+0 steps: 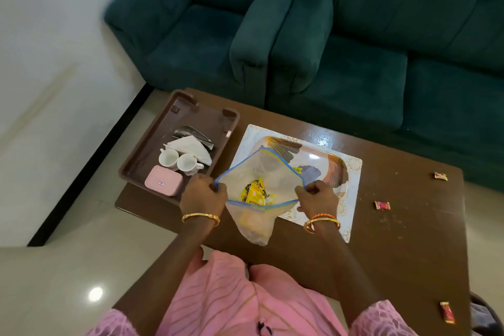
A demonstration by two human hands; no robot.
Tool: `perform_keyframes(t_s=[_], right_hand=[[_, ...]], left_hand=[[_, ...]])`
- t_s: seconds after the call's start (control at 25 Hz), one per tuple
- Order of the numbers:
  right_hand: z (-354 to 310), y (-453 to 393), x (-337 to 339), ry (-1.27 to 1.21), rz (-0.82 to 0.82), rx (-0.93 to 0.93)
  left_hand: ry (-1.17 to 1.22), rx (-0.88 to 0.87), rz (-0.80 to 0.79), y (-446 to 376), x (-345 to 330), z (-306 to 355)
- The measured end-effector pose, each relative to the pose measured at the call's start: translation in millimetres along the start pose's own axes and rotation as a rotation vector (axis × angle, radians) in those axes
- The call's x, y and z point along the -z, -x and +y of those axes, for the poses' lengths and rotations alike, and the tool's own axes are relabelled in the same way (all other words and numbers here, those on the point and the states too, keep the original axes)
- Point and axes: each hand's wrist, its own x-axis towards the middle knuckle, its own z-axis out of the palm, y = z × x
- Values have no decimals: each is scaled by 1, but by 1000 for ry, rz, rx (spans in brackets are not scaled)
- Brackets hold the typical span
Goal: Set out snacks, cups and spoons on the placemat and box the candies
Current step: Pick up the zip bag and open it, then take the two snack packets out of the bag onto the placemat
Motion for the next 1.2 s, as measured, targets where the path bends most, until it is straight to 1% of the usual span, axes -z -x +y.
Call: perform_keyframes(t_s=[0.08,0.16,0.28,0.32,0.36,0.4,0.44,0.48,0.52,0.56,0.6,0.68,0.72,0.76,0.8,0.84,0.92,0.96,1.08,1.2], right_hand=[[8,0,5,30,-12,-48],[16,9,-1,52,-84,-81],[24,25,-9,127,-158,-119],[24,30,-10,171,-151,-113],[21,34,-11,229,-110,-59],[16,39,-12,268,-33,57],[8,43,-15,272,43,212],[-1,47,-21,243,86,361],[-11,49,-31,204,53,434],[-22,49,-44,188,-40,427],[-31,45,-59,237,-185,355],[-37,33,-95,550,-504,153],[-34,26,-112,702,-622,79],[-29,22,-127,772,-664,18],[-19,17,-139,796,-674,-39],[-7,12,-150,744,-648,-149],[18,6,-167,651,-529,-385],[30,5,-178,633,-484,-445],[51,6,-197,699,-393,-424],[58,9,-201,656,-355,-396]], left_hand=[[-41,50,-52,4,2,-10],[-57,90,-177,11,-6,-19],[46,175,-324,19,-19,-34],[61,189,-366,17,-23,-40],[59,186,-411,13,-25,-44],[60,173,-460,7,-28,-47],[76,168,-504,2,-30,-48],[109,166,-531,-3,-31,-46],[130,164,-530,-6,-31,-43],[135,158,-519,-10,-31,-42],[136,153,-500,-13,-33,-42],[110,141,-487,-16,-33,-42],[84,123,-486,-17,-33,-42],[65,119,-504,-19,-31,-41],[46,104,-521,-21,-31,-41],[41,97,-542,-23,-29,-42],[26,57,-567,-28,-30,-49],[8,34,-575,-32,-33,-56],[-55,31,-607,-40,-35,-74],[-103,32,-629,-43,-35,-83]])
